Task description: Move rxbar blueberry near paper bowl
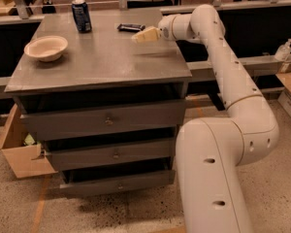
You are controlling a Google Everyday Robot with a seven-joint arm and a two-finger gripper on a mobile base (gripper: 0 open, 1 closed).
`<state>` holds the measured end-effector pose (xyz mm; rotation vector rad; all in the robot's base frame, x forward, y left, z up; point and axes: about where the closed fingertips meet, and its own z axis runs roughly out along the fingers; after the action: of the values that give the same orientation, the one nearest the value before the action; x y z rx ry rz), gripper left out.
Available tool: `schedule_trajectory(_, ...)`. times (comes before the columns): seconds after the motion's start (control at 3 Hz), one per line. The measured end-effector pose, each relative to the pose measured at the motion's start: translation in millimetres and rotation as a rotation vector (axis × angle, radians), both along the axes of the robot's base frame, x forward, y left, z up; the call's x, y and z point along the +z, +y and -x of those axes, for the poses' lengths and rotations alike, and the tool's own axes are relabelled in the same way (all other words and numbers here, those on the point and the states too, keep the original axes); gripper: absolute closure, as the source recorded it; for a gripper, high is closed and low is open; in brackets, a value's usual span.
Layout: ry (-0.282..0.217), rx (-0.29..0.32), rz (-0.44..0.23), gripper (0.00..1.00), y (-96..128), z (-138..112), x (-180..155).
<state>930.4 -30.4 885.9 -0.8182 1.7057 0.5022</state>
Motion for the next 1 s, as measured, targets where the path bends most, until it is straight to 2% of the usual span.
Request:
schedule_trajectory(0.67,-0.005,-0.025,-0.015,0.0,13.4,-17.0,-4.5)
schedule_trajectory(1.0,0.029,-0.062,0.003,0.0,19.3,-22.7,-8.7)
